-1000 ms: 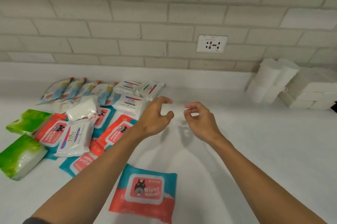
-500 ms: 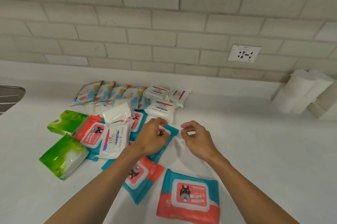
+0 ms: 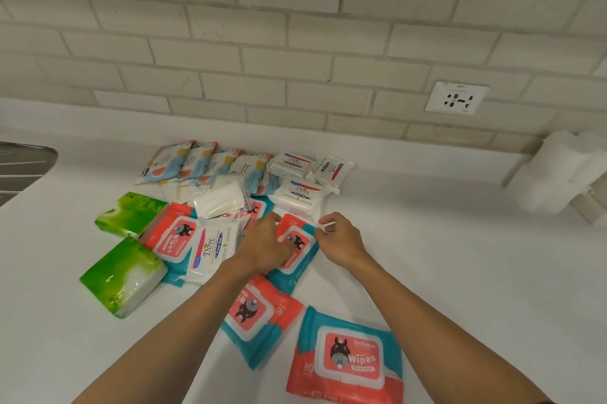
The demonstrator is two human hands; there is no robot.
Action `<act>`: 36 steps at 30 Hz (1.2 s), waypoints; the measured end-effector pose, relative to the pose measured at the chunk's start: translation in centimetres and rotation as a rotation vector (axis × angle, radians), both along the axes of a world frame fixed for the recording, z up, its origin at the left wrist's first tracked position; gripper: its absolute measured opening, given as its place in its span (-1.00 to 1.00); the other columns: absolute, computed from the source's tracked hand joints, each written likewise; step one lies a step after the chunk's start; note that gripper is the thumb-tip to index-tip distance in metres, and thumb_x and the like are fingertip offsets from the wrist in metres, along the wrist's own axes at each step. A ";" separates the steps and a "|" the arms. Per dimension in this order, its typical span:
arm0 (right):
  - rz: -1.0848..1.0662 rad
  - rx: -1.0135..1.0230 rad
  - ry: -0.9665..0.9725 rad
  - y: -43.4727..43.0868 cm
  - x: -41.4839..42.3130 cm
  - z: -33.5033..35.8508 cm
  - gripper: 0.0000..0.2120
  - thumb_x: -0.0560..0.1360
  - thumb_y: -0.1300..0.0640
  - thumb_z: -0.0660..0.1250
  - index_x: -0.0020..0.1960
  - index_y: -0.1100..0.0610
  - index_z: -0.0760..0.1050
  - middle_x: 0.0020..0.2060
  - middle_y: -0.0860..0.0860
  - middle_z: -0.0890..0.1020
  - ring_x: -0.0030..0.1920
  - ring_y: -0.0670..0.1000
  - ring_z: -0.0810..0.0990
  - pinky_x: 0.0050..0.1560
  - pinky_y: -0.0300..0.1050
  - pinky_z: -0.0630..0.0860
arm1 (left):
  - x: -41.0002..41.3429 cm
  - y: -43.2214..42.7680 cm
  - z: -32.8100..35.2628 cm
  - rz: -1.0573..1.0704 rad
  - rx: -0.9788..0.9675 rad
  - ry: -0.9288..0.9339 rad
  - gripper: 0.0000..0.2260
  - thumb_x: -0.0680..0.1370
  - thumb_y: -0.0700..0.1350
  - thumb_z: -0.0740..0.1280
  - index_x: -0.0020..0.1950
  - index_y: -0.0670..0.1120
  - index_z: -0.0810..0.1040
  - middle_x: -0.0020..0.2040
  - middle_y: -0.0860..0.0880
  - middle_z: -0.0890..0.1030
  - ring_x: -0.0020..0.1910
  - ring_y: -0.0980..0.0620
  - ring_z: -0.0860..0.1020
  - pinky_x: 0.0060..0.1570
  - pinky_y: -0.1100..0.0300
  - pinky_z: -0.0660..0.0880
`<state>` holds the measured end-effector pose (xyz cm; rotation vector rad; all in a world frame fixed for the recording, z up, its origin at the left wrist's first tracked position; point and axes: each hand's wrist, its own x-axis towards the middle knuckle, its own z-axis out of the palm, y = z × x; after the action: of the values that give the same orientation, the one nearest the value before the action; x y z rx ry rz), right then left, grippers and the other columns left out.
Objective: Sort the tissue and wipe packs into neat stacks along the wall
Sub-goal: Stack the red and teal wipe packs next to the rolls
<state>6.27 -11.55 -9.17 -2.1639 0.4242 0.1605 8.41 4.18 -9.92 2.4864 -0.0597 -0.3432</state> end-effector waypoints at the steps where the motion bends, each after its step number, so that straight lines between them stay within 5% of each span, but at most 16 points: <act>1: 0.030 -0.016 0.035 0.0 0.2 -0.1 -0.68 0.58 0.08 0.31 0.30 0.05 0.36 0.29 0.05 0.50 0.21 0.02 0.54 0.02 -0.16 0.56 | 0.1 -0.1 0.0 -0.016 0.035 0.013 -0.38 0.47 0.08 0.43 0.45 0.01 0.26 0.36 -0.03 0.46 0.27 -0.03 0.51 0.20 0.03 0.54; 8: 0.073 0.018 0.045 1.2 0.9 -2.2 -0.53 0.49 0.07 0.43 0.32 0.05 0.32 0.28 0.07 0.45 0.19 0.03 0.55 -0.12 -0.26 0.51 | 0.5 -1.2 0.3 -0.064 0.179 0.060 -0.22 0.45 0.18 0.44 0.52 -0.08 0.17 0.43 -0.08 0.42 0.37 -0.09 0.44 0.24 0.07 0.45; 13: 0.011 0.056 0.030 0.8 0.7 -2.9 -0.52 0.46 0.11 0.47 0.29 0.04 0.34 0.24 0.07 0.47 0.18 0.05 0.56 0.07 -0.09 0.61 | 0.9 -0.9 0.4 0.011 0.086 0.132 -0.11 0.37 0.12 0.54 0.54 -0.06 0.13 0.46 -0.07 0.38 0.40 -0.09 0.41 0.31 0.01 0.45; 21: -0.081 0.204 -0.017 0.0 -0.5 -3.1 -0.52 0.45 0.11 0.47 0.28 0.01 0.34 0.28 0.06 0.46 0.18 0.04 0.57 0.08 -0.09 0.59 | 1.3 -1.5 1.3 0.027 -0.019 0.200 -0.26 0.41 0.02 0.53 0.48 -0.09 0.27 0.29 -0.07 0.53 0.09 -0.02 0.63 -0.06 0.17 0.62; 31: -0.194 0.273 -0.138 -1.2 -3.2 -2.8 -0.52 0.44 0.05 0.48 0.28 0.01 0.35 0.21 0.01 0.51 0.06 -0.05 0.54 0.09 -0.15 0.57 | 0.2 -2.1 3.3 -0.053 -0.079 0.204 -0.27 0.49 0.02 0.45 0.55 0.08 0.13 0.48 -0.05 0.36 0.21 -0.04 0.58 -0.23 0.27 0.54; 36: -0.159 0.235 -0.123 -2.7 -5.4 -2.3 -0.58 0.43 0.03 0.50 0.21 -0.02 0.40 0.14 -0.06 0.54 0.04 -0.07 0.55 0.14 -0.08 0.59 | -0.4 -2.8 4.2 -0.102 -0.059 0.109 -0.27 0.48 0.02 0.46 0.55 0.09 0.14 0.49 -0.04 0.35 0.24 -0.07 0.57 -0.09 0.18 0.59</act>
<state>0.84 -14.24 -11.45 -1.8890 0.4794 -0.0120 8.03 1.41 -5.72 2.4072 -0.1500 -0.5117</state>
